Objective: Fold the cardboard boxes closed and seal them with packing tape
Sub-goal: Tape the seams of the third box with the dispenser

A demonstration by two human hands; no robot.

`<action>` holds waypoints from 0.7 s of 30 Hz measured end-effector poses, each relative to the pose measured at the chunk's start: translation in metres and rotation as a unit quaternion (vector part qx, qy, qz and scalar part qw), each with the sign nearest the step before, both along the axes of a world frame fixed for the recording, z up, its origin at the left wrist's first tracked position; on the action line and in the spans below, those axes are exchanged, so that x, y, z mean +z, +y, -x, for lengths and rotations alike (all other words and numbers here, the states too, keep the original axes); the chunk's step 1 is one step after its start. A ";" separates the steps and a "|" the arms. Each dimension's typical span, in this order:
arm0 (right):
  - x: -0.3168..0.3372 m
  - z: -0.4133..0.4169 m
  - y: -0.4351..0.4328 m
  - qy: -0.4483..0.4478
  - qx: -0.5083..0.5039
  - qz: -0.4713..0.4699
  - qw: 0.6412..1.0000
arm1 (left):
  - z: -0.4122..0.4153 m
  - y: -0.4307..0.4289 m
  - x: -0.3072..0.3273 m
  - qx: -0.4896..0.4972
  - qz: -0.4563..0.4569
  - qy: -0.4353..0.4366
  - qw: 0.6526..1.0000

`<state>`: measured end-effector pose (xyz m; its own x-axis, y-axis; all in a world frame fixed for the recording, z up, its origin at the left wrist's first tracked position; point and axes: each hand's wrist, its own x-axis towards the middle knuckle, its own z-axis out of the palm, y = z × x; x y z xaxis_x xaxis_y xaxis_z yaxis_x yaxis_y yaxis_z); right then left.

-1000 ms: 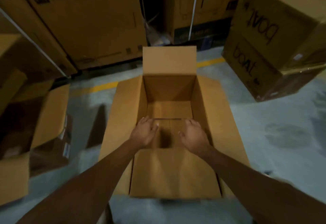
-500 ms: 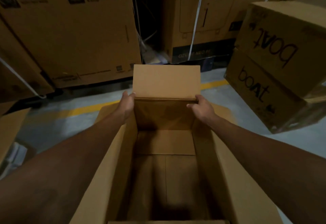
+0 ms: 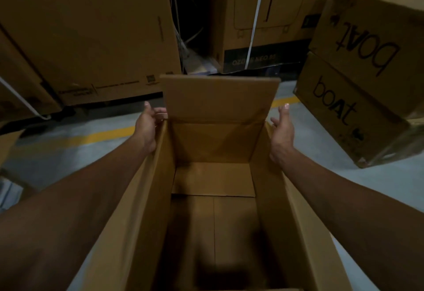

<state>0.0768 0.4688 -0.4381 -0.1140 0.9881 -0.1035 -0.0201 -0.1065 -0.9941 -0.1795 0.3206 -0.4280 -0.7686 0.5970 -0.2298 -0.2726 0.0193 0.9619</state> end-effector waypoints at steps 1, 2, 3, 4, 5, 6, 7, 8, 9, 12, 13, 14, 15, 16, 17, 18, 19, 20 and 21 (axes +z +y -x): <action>-0.001 -0.001 -0.002 -0.005 0.020 -0.013 1.000 | 0.002 -0.001 -0.003 0.007 -0.005 -0.009 1.000; -0.004 -0.003 -0.003 -0.012 0.036 -0.028 0.999 | 0.003 -0.003 -0.004 0.007 -0.007 -0.014 1.000; -0.008 -0.004 -0.006 -0.008 0.044 -0.041 0.998 | 0.006 -0.005 -0.005 0.003 -0.005 -0.018 1.000; -0.009 -0.005 -0.009 0.006 0.040 -0.045 0.998 | 0.007 -0.007 -0.004 -0.014 0.000 -0.021 1.000; -0.008 -0.006 -0.011 0.032 0.029 -0.040 0.998 | 0.011 -0.010 -0.004 -0.041 0.012 -0.021 0.999; -0.007 -0.007 -0.011 0.066 0.012 -0.019 0.998 | 0.012 -0.013 -0.003 -0.073 0.022 -0.024 0.997; -0.007 -0.009 -0.008 0.096 0.002 0.004 0.995 | 0.012 -0.016 -0.002 -0.107 0.041 -0.023 0.993; -0.008 -0.010 -0.005 0.114 0.003 0.022 0.993 | 0.012 -0.018 -0.001 -0.132 0.062 -0.010 0.989; -0.008 -0.011 -0.003 0.106 0.014 0.027 0.994 | 0.014 -0.017 0.000 -0.152 0.081 0.028 0.985; -0.012 -0.021 -0.001 -0.008 0.096 -0.037 0.995 | 0.016 -0.012 0.003 -0.197 0.157 0.219 0.943; -0.013 -0.028 -0.001 -0.072 0.140 -0.080 0.984 | 0.014 -0.012 0.002 -0.220 0.190 0.284 0.914; -0.014 -0.033 -0.002 -0.175 0.197 -0.135 0.955 | 0.012 -0.012 -0.003 -0.240 0.232 0.354 0.873; -0.017 -0.037 -0.002 -0.305 0.254 -0.203 0.895 | 0.009 -0.013 -0.011 -0.258 0.285 0.426 0.819; -0.019 -0.039 -0.003 -0.413 0.292 -0.258 0.823 | 0.004 -0.014 -0.020 -0.268 0.337 0.491 0.758; -0.019 -0.038 -0.005 -0.474 0.310 -0.293 0.771 | -0.001 -0.016 -0.029 -0.265 0.373 0.538 0.708; -0.018 -0.036 -0.008 -0.504 0.312 -0.311 0.743 | -0.006 -0.018 -0.035 -0.257 0.387 0.564 0.683; -0.020 -0.034 -0.009 -0.523 0.308 -0.322 0.727 | -0.007 -0.019 -0.038 -0.251 0.389 0.572 0.678; -0.020 -0.032 -0.009 -0.547 0.305 -0.329 0.707 | -0.007 -0.019 -0.038 -0.249 0.384 0.573 0.680; -0.022 -0.031 -0.009 -0.571 0.305 -0.331 0.687 | -0.008 -0.020 -0.038 -0.249 0.380 0.572 0.683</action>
<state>0.1074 0.4596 -0.4596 -0.7454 0.6662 -0.0215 0.6603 0.7336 -0.1605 -0.1716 0.3010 -0.4664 -0.4501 0.8922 -0.0377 0.8710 0.4480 0.2016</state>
